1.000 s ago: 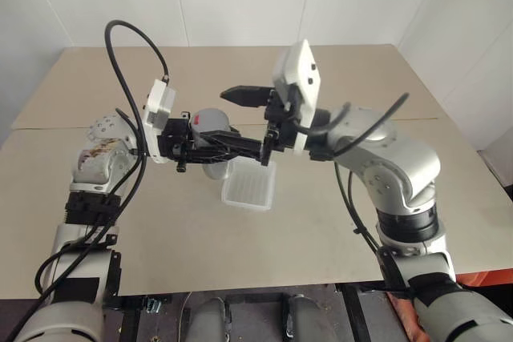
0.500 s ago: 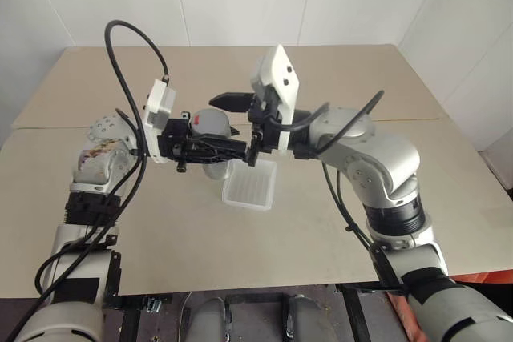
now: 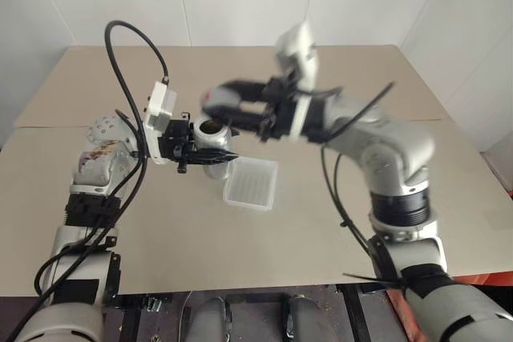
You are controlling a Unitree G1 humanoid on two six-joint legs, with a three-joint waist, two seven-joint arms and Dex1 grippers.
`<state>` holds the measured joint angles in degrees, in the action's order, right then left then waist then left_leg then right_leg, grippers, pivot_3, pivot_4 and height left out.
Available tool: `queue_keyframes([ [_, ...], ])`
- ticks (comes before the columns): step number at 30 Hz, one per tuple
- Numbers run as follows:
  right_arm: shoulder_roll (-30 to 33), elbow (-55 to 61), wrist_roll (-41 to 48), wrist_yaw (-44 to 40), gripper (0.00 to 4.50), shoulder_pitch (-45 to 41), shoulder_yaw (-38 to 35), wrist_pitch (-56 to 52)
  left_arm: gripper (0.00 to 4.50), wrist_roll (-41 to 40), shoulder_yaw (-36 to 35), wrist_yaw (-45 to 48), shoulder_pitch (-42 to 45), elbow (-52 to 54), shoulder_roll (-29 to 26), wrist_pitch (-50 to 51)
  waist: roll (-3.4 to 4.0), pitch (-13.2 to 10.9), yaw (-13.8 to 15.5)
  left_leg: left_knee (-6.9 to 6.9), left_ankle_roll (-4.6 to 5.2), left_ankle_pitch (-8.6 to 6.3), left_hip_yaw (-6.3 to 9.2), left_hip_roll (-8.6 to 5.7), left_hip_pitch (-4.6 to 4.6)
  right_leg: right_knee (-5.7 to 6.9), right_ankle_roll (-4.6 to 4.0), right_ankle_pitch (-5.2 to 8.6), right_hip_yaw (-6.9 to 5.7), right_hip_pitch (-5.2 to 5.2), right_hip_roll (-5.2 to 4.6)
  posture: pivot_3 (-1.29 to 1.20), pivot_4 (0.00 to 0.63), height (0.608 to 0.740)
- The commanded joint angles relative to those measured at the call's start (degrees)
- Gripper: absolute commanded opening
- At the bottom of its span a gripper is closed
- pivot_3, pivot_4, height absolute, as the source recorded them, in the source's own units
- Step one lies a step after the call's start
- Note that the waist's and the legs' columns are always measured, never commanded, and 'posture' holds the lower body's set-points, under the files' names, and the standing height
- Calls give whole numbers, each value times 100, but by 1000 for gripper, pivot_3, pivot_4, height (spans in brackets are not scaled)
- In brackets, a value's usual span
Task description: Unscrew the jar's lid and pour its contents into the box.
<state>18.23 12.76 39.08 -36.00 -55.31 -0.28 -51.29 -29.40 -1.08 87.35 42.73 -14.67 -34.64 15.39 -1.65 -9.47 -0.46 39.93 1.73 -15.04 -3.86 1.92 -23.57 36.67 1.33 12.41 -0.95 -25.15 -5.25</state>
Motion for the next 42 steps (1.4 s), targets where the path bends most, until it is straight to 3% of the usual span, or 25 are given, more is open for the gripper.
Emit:
queue_keyframes([
  [1,276,384,82,60,2757,302,-300,27,1999,-50,-92,-40,34,162,-54,-46,0,0,-7,-1,0,0,0,1,0,-1,0,0,-1,0,2,0,150,740],
  [9,1364,1069,-934,287,2757,2328,-328,716,1999,-153,-452,-742,-241,372,-9,12,-1,0,-10,-1,3,-2,-1,-2,-2,-4,2,-1,4,0,-1,0,150,740],
  [11,1422,1073,-1178,314,2757,2808,-270,1002,1999,-181,-527,-923,-308,451,20,35,-2,0,-20,-1,3,-2,1,1,-1,-2,2,-1,3,0,2,0,150,740],
  [15,912,398,-1596,457,2757,3754,-250,2003,1999,-206,-556,-1208,-556,765,62,81,-2,1,-47,-5,3,-2,-2,1,14,-3,3,-1,15,6,4,0,150,740],
  [19,534,-245,-1902,702,2757,3871,-270,2459,1999,-236,-565,-1387,-669,962,54,145,-2,0,-44,-3,2,-1,-7,-4,23,-16,4,-1,24,6,0,0,150,740],
  [24,600,-479,-2435,697,4338,4031,65,2775,1999,-189,-571,-1596,-766,1084,57,87,-2,0,-34,-2,2,-1,-6,-2,29,-12,4,-2,24,9,1,0,150,740],
  [30,1045,-142,-2596,361,4423,4122,59,2756,1999,-99,-508,-1768,-803,1142,59,-20,-2,0,-19,-1,2,-1,-6,-5,27,-16,5,-2,24,10,-1,0,150,740],
  [33,1419,469,-2112,-23,4423,4041,-155,2190,1999,84,-476,-1954,-752,1104,75,-191,-2,0,-19,-2,2,-1,-5,-3,27,-17,5,-2,23,10,0,0,150,740],
  [40,2256,1709,-461,-933,4423,3476,-331,472,1999,2376,360,-3236,-447,451,229,-2467,-2,0,9,-2,2,-1,-2,-4,37,-27,4,-7,21,22,0,0,150,740],
  [42,2415,1779,-93,-1171,4423,3170,-273,178,1999,3939,831,-4475,-181,-163,140,-3910,-2,0,40,-3,2,-1,1,0,37,-47,3,-16,14,33,4,0,150,740],
])
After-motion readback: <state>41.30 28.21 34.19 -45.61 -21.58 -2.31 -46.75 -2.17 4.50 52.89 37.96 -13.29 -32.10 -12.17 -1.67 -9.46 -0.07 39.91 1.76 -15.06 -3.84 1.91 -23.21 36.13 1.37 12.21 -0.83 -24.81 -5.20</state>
